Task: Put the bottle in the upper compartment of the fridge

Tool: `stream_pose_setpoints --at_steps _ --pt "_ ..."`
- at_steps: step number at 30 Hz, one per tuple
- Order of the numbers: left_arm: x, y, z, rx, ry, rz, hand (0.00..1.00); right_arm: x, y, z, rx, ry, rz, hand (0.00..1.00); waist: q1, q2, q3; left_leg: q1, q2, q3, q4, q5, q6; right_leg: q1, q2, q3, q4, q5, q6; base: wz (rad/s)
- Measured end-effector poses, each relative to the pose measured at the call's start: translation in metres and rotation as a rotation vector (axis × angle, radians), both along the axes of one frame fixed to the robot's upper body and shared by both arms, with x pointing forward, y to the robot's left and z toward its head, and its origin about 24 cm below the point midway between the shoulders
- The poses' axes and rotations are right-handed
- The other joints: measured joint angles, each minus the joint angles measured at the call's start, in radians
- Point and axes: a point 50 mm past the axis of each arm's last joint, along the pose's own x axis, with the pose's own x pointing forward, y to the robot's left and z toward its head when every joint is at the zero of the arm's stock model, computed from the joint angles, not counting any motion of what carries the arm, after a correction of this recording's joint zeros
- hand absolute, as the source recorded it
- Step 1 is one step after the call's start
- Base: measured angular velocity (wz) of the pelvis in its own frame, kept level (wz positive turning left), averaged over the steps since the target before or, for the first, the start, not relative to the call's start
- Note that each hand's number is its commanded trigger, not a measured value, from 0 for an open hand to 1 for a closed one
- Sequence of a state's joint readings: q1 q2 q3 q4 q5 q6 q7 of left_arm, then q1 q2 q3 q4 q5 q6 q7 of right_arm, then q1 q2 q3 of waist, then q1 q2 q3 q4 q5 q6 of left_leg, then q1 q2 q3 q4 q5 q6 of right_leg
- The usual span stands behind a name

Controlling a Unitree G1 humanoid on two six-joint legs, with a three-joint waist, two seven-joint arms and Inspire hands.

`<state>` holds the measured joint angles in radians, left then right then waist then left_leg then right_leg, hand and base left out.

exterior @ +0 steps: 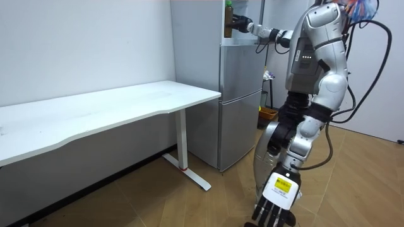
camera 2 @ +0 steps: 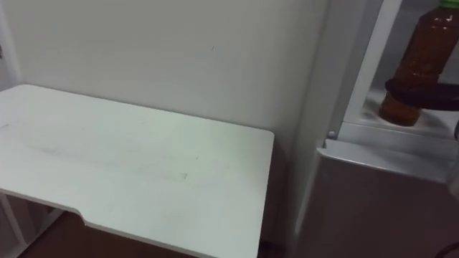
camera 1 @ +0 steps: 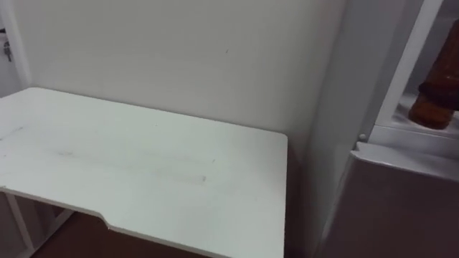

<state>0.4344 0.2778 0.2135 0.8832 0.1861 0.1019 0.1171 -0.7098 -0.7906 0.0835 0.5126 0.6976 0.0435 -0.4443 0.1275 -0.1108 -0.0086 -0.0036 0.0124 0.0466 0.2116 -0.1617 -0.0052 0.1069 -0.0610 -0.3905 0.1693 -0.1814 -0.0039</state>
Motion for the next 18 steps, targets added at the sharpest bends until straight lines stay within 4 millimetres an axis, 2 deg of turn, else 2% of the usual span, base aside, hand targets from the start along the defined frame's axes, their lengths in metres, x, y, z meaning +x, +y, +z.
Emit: stream_pose_setpoints --at_steps 5,15,18 --pt "-0.001 -0.003 -0.001 -0.005 -0.005 0.015 0.00 -0.003 0.005 0.007 -0.005 -0.040 0.032 0.00 -0.013 0.000 -0.0004 0.015 0.000 0.008 -0.013 0.000 0.000 0.008 0.001 0.013 -0.002 -0.001 0.002 -0.06" --pt "0.000 -0.010 -0.004 -0.023 -0.010 0.023 0.00 -0.019 0.019 0.038 -0.071 -0.198 0.034 0.00 -0.024 0.005 0.0013 0.035 0.003 0.031 -0.023 0.000 0.000 0.015 0.003 0.032 -0.003 -0.002 0.002 -0.05" --pt "-0.001 -0.011 -0.005 -0.025 -0.008 0.025 0.00 -0.025 0.026 0.040 -0.080 -0.234 0.047 0.00 -0.032 0.008 0.0050 0.045 0.004 0.033 -0.025 0.000 0.000 0.022 0.003 0.034 -0.004 -0.002 0.002 -0.04"
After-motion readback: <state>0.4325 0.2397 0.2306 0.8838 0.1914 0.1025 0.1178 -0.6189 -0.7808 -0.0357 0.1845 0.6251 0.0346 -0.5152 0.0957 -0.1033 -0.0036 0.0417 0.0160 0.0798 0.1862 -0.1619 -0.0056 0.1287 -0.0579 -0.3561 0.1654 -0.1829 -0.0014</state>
